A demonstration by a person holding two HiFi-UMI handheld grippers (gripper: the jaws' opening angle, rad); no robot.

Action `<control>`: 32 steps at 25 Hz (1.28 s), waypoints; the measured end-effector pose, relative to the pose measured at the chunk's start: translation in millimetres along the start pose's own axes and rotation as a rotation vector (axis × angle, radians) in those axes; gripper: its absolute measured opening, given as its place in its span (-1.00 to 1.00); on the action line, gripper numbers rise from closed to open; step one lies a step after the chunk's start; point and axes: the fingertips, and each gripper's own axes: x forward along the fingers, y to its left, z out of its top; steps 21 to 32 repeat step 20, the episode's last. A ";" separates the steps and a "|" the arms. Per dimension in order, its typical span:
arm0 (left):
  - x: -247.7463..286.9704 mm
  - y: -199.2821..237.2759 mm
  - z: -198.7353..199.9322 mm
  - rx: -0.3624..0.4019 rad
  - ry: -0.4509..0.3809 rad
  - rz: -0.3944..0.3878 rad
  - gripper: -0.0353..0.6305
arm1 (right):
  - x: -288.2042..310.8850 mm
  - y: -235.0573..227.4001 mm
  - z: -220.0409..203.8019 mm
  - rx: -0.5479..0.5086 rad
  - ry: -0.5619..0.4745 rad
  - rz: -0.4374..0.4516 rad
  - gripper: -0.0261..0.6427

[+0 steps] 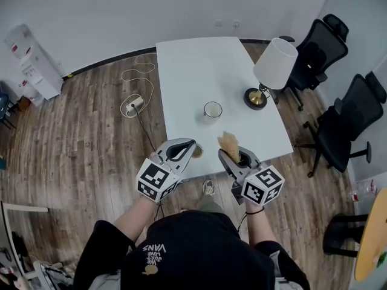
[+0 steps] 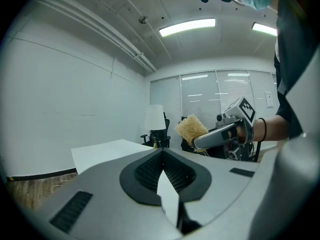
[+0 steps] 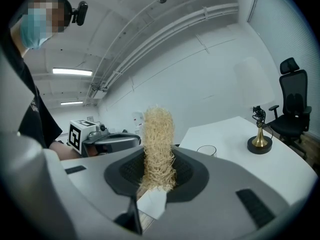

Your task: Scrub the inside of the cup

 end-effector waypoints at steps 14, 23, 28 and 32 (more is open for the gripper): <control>-0.5 2.4 -3.3 0.008 0.003 -0.003 -0.86 | 0.1 1.0 -1.7 -0.015 0.000 -0.018 -0.64; 6.8 1.4 1.8 0.023 0.002 -0.009 -0.86 | 1.0 -4.0 2.4 -0.022 -0.002 -0.016 -0.64; 6.8 1.4 1.8 0.023 0.002 -0.009 -0.86 | 1.0 -4.0 2.4 -0.022 -0.002 -0.016 -0.64; 6.8 1.4 1.8 0.023 0.002 -0.009 -0.86 | 1.0 -4.0 2.4 -0.022 -0.002 -0.016 -0.64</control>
